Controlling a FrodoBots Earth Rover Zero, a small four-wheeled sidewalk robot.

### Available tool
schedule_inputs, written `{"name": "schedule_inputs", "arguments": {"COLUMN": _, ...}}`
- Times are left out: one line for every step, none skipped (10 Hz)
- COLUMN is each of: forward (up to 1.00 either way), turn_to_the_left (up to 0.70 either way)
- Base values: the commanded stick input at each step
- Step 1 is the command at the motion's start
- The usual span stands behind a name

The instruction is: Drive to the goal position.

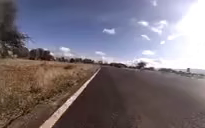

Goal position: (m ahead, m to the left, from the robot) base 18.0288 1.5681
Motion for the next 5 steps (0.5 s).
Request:
{"name": "schedule_inputs", "arguments": {"forward": 0.45, "turn_to_the_left": 0.0}}
{"name": "schedule_inputs", "arguments": {"forward": 0.45, "turn_to_the_left": 0.0}}
{"name": "schedule_inputs", "arguments": {"forward": 0.45, "turn_to_the_left": 0.0}}
{"name": "schedule_inputs", "arguments": {"forward": 0.45, "turn_to_the_left": 0.0}}
{"name": "schedule_inputs", "arguments": {"forward": 0.45, "turn_to_the_left": 0.0}}
